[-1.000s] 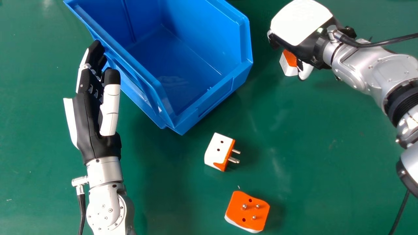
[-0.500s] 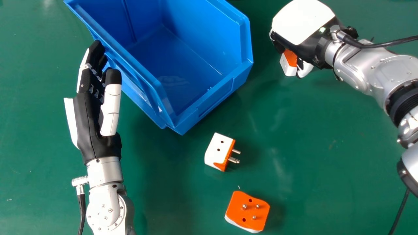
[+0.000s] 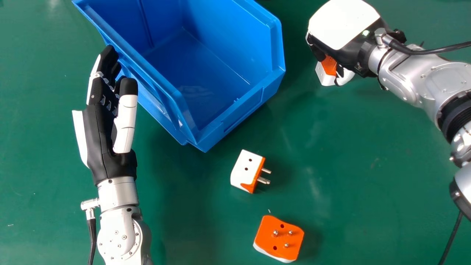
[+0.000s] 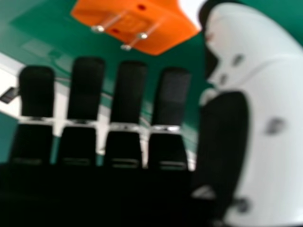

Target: Pick all objects and put in blue box

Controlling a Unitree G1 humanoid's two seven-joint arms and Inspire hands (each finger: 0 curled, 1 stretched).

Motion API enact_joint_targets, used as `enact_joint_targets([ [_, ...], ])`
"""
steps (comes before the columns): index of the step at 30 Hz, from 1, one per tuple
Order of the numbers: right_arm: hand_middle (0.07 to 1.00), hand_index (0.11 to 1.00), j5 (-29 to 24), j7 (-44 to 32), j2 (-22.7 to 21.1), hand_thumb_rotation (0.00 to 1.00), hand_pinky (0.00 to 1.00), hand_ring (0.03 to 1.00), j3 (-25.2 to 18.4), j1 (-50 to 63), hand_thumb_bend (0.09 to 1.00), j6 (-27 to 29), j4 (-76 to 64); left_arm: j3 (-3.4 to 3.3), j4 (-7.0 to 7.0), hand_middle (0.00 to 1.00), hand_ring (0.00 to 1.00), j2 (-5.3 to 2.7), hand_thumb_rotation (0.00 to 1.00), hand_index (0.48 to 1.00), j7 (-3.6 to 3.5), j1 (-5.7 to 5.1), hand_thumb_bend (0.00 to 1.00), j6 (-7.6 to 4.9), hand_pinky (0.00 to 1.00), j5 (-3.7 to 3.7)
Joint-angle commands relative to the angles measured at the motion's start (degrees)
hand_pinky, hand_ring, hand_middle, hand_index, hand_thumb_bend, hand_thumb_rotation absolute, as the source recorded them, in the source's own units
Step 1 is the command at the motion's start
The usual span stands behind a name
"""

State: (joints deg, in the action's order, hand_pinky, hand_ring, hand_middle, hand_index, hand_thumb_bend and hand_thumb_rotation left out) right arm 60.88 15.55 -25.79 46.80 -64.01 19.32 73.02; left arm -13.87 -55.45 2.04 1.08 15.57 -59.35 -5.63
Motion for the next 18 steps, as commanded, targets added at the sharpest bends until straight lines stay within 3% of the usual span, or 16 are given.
enact_joint_targets([
  [1,0.549,0.498,-0.5,1.2,-1.4,0.0,0.33,0.447,-0.3,-0.7,0.499,-0.5,-0.5,0.34,0.24,0.91,0.92,0.03,0.75,0.865,-0.21,-0.02,0.8,-1.17,0.9,0.58],
  [6,0.55,0.495,-0.1,0.7,-1.1,0.0,0.32,0.444,-0.2,-0.8,0.496,-2.2,-0.4,0.2,0.13,0.91,0.92,-0.07,0.75,0.864,-0.63,0.07,0.8,-1.39,0.9,-0.01],
  [12,0.545,0.505,2.7,1.2,-0.9,0.0,0.32,0.449,2.3,-1.2,0.495,-6.3,-0.2,0.17,0.14,0.91,0.92,0.03,0.74,0.863,-0.47,-0.09,0.8,-1.49,0.9,0.21],
  [15,0.545,0.585,3.7,0.8,-0.5,0.0,0.33,0.461,3.3,-1.3,0.496,-9.1,0.3,0.16,0.25,0.91,0.92,0.07,0.75,0.863,-0.41,-0.2,0.8,-1.21,0.9,0.2],
  [18,0.62,0.67,4.1,0.5,-0.5,0.0,0.43,0.544,4.1,-1.4,0.592,-10.7,0.6,0.12,0.3,0.91,0.92,0.08,0.74,0.864,-0.85,-0.3,0.8,-1.26,0.9,-0.17],
])
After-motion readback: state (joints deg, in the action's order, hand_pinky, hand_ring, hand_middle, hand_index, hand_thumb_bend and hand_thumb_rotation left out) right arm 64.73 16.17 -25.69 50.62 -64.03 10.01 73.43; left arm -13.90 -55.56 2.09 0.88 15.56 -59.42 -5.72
